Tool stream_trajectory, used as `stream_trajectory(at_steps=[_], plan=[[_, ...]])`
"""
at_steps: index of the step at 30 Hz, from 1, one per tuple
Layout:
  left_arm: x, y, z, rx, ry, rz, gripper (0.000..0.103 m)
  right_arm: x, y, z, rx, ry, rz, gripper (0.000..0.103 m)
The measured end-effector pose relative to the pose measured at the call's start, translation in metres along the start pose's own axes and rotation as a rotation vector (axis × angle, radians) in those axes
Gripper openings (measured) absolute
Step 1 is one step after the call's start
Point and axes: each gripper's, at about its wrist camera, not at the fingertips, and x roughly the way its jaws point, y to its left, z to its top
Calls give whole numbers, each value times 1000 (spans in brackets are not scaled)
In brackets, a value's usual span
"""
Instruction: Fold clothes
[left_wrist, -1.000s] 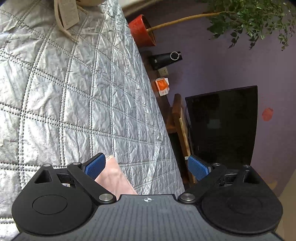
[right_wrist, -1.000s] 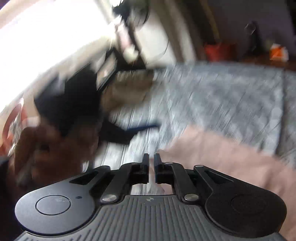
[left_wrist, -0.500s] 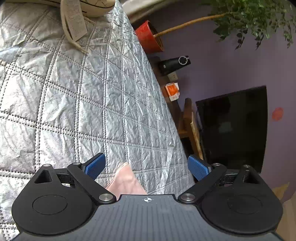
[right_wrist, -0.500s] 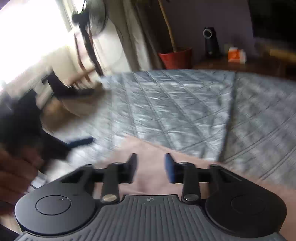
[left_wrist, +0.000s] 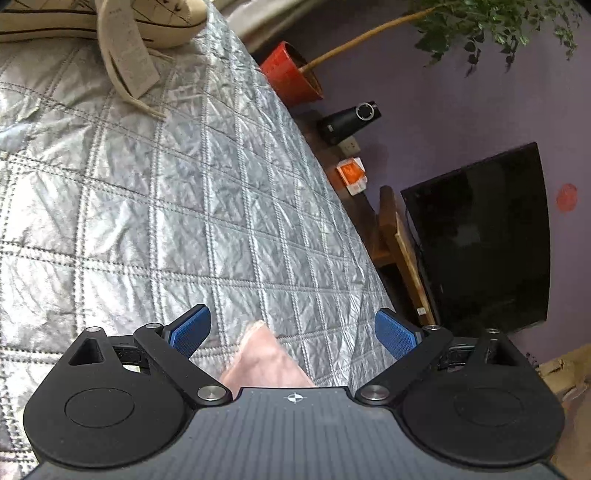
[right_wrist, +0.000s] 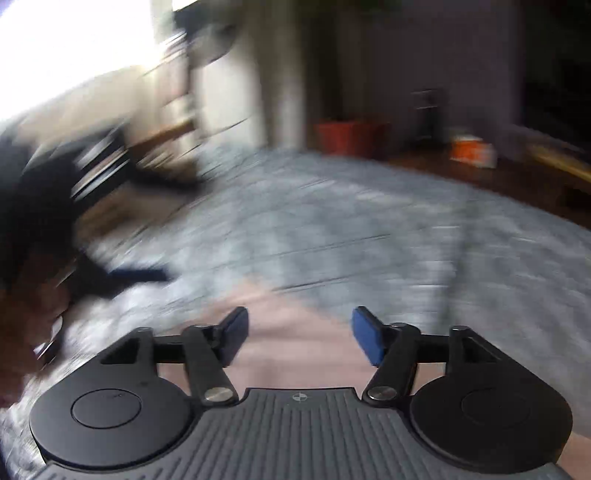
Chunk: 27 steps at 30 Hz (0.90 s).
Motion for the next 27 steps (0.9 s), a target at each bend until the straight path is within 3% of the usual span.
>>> stream_trajectory(at_steps=[5, 9, 14, 16, 20, 23, 27], plan=[[7, -24, -17, 116, 33, -3, 98, -18, -57, -13, 163, 9, -121, 74], [19, -51, -42, 236, 73, -13, 98, -19, -40, -22, 49, 51, -78, 74], [38, -86, -84, 465, 152, 6, 98, -25, -25, -30, -67, 96, -66, 77], [48, -90, -98, 500, 206, 10, 98, -28, -34, -32, -28, 106, -58, 81], [65, -97, -123, 604, 269, 88, 98, -24, -32, -41, -90, 168, -67, 86], [66, -101, -138, 705, 255, 128, 98, -22, -35, -41, -85, 183, -63, 85], [63, -98, -140, 785, 212, 193, 96, -36, -55, -49, -115, 204, -127, 82]])
